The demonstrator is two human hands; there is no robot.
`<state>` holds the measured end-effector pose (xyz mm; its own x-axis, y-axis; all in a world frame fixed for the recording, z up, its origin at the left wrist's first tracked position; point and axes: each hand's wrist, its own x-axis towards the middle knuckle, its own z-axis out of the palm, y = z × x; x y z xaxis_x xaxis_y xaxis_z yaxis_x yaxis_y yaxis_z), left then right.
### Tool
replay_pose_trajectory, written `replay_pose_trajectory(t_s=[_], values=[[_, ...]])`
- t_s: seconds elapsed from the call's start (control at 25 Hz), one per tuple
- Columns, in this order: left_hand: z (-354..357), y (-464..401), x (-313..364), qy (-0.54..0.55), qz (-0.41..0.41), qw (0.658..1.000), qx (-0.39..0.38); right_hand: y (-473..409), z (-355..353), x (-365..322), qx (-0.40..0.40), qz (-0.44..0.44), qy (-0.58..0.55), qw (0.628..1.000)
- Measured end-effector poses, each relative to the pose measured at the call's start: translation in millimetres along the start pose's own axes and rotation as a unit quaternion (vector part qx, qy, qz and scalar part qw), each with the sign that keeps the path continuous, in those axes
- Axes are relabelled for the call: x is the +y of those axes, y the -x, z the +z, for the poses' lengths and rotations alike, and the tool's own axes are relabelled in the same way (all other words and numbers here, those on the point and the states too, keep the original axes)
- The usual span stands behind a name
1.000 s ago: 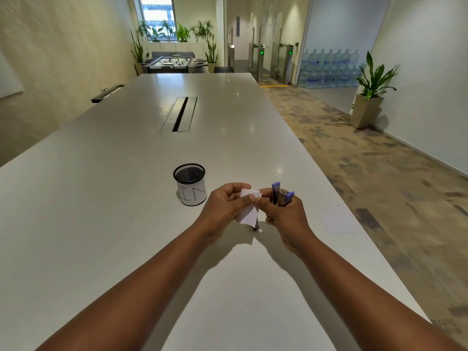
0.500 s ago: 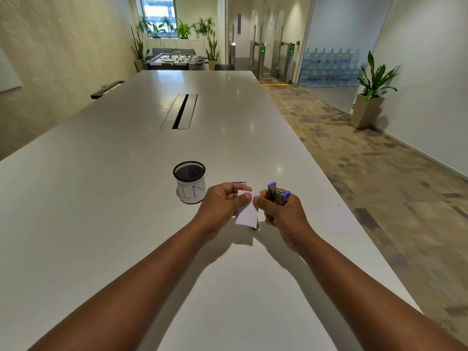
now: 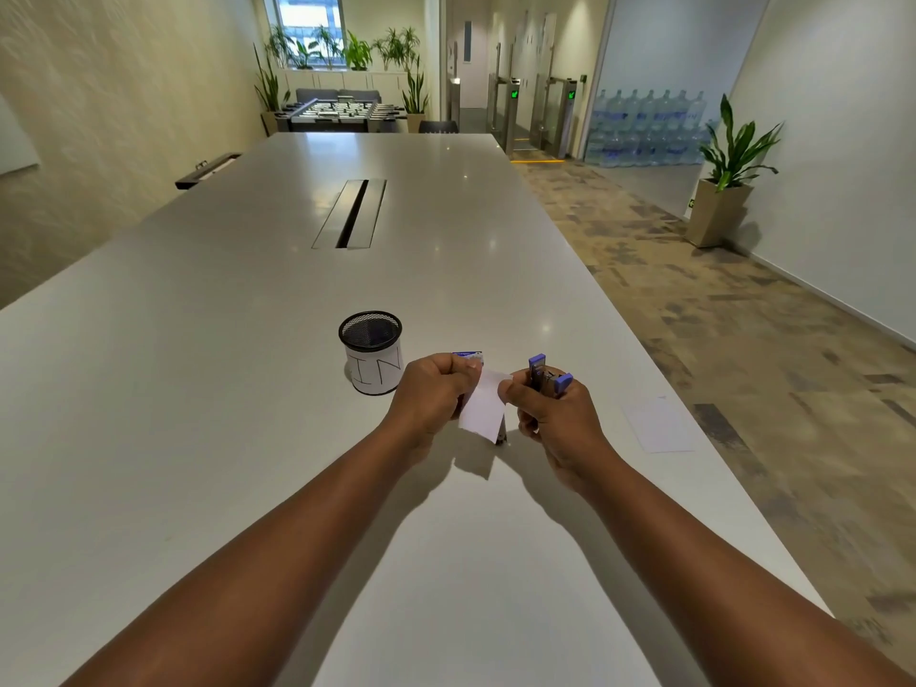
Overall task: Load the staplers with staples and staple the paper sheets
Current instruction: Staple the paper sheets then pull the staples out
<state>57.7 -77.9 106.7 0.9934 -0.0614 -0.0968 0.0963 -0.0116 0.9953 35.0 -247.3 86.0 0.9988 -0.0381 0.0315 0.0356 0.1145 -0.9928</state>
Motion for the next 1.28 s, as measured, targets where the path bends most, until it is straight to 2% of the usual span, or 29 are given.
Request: replay_pose_trajectory(t_s=[0.12, 0.24, 0.32, 0.4, 0.48, 0.56, 0.68, 0.88, 0.96, 1.0, 1.08, 1.16, 1.28], values=[[1, 0, -6, -0.162, 0.067, 0.984, 0.023, 0, 3, 2, 0.002, 0.008, -0.015, 1.000], [2, 0, -13, -0.240, 0.115, 0.962, 0.054, -2, 5, 4, 0.015, 0.007, -0.024, 1.000], [3, 1, -15, -0.240, 0.125, 0.961, 0.060, -1, 6, 6, 0.028, 0.008, -0.022, 0.999], [0, 0, -16, -0.190, 0.120, 0.973, 0.043, -1, 6, 7, 0.045, 0.016, -0.035, 0.998], [-5, -1, -17, -0.123, 0.097, 0.987, -0.022, -1, 5, 6, 0.076, 0.030, -0.069, 0.994], [-12, -3, -18, -0.134, 0.065, 0.985, -0.083, -4, 2, 4, 0.103, 0.048, -0.085, 0.990], [-17, -5, -19, -0.317, 0.104, 0.941, -0.056, -5, 3, 5, 0.100, 0.063, -0.081, 0.990], [-20, -8, -19, -0.442, 0.150, 0.884, -0.009, -2, 3, 7, 0.078, 0.089, -0.097, 0.988], [-21, -8, -20, -0.406, 0.144, 0.902, 0.020, -2, 2, 8, 0.071, 0.099, -0.085, 0.989], [-20, -7, -20, -0.340, 0.123, 0.932, 0.032, -1, 3, 8, 0.070, 0.100, -0.083, 0.989], [-16, -3, -21, -0.136, 0.038, 0.990, 0.024, -1, 4, 8, 0.077, 0.096, -0.093, 0.988], [-9, 0, -25, 0.021, -0.039, 0.999, -0.006, -1, 6, 8, 0.088, 0.092, -0.106, 0.986], [-2, 1, -29, 0.079, -0.046, 0.995, 0.026, 1, 8, 10, 0.089, 0.085, -0.082, 0.989]])
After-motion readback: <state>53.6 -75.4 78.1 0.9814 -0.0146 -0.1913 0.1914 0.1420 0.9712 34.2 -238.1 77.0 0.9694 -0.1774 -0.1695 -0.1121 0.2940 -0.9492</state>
